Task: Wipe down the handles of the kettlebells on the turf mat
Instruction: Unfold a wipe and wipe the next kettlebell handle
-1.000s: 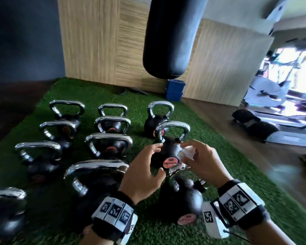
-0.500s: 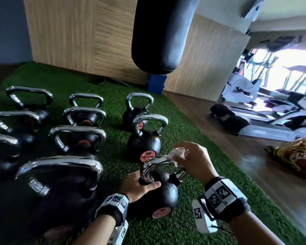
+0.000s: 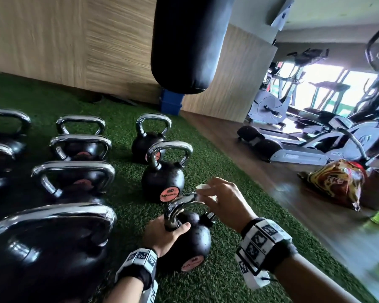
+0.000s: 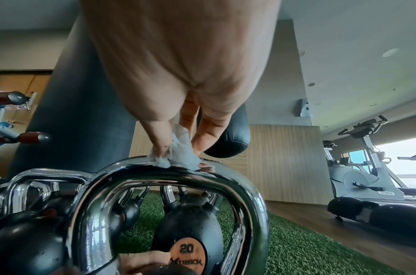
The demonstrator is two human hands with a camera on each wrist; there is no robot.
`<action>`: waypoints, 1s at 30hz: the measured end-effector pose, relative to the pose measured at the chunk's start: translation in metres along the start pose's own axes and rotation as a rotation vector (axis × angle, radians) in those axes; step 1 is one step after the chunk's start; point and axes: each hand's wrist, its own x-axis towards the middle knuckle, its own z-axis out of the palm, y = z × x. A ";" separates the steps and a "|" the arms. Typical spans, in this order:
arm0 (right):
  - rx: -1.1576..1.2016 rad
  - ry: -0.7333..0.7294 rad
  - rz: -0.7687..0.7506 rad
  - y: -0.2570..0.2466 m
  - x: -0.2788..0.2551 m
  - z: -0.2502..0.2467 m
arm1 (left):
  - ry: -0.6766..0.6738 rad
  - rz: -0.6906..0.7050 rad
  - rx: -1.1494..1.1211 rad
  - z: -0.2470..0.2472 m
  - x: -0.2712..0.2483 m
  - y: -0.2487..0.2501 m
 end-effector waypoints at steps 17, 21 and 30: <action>0.163 -0.019 0.066 0.072 0.009 -0.007 | -0.065 0.045 -0.076 0.003 0.010 -0.017; 0.103 -0.065 -0.011 0.087 0.014 -0.014 | -0.037 0.063 -0.085 0.009 0.011 -0.022; 0.230 -0.112 0.020 0.124 0.015 -0.012 | 0.076 0.068 -0.137 0.016 0.005 -0.020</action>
